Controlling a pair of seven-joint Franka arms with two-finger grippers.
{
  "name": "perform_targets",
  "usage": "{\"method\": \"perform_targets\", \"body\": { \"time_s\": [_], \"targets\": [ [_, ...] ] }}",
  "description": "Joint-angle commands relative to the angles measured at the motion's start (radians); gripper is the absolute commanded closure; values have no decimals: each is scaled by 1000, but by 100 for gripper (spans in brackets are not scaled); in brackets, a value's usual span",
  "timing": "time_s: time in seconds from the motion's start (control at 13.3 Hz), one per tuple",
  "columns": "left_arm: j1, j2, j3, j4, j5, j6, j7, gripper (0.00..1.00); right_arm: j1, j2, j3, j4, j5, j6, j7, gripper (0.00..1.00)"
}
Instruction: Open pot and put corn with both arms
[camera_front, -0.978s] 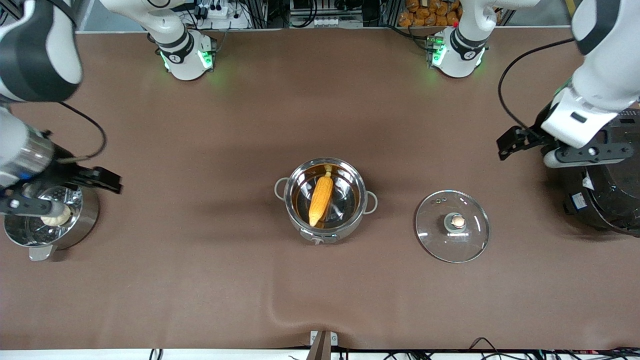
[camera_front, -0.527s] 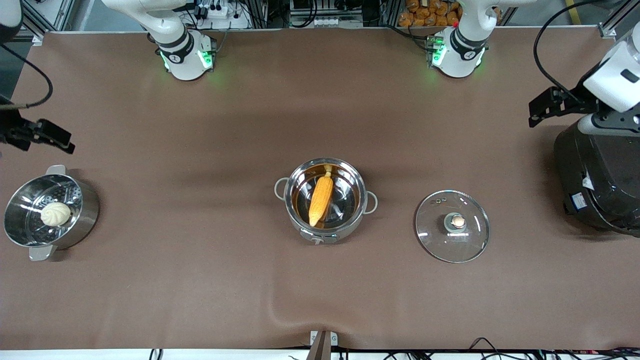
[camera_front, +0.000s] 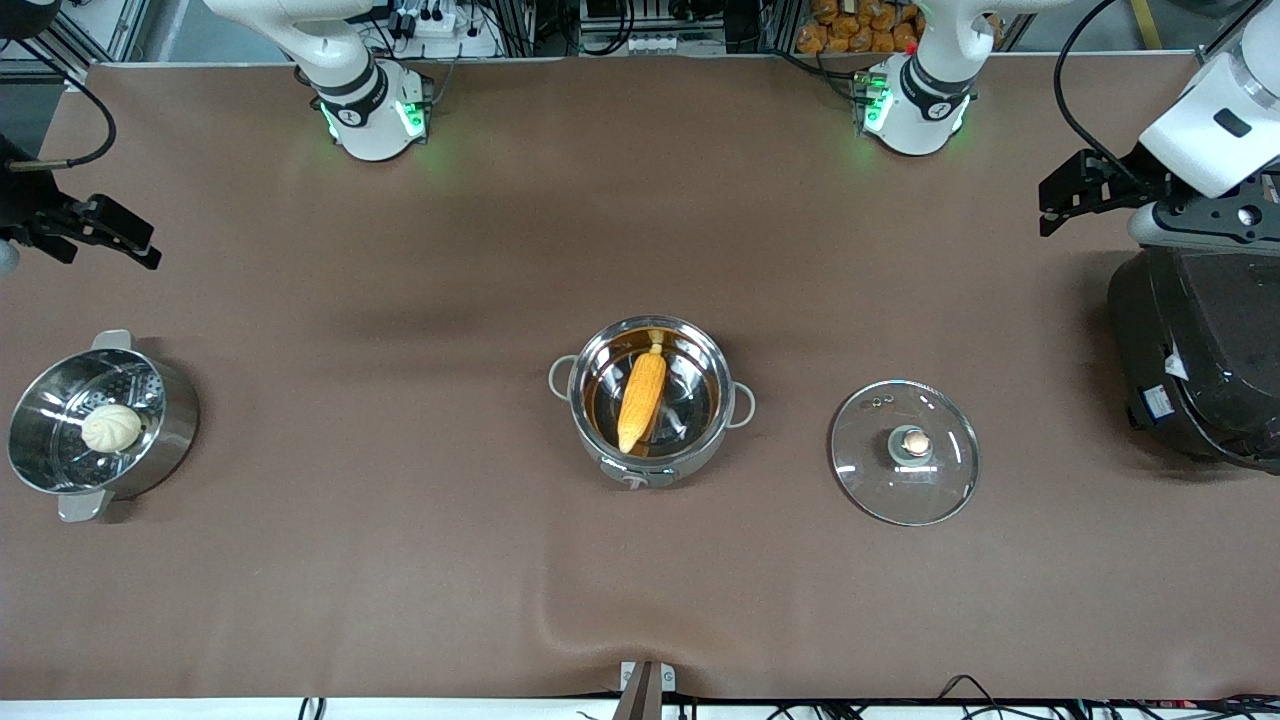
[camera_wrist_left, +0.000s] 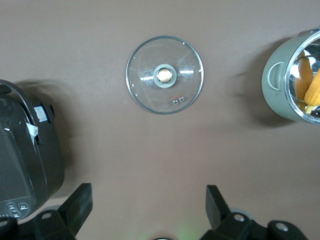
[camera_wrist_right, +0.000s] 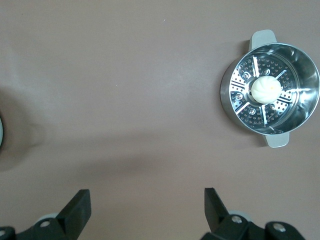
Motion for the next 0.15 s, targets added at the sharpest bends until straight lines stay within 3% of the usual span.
{"method": "perform_targets", "body": {
  "time_s": [0.0, 0.08],
  "targets": [
    [12, -5, -11, 8, 16, -18, 28, 0, -36, -15, 12, -12, 2, 14, 6, 0],
    [12, -5, -11, 8, 15, -18, 28, 0, -45, 3, 14, 15, 3, 9, 7, 0]
  ]
}}
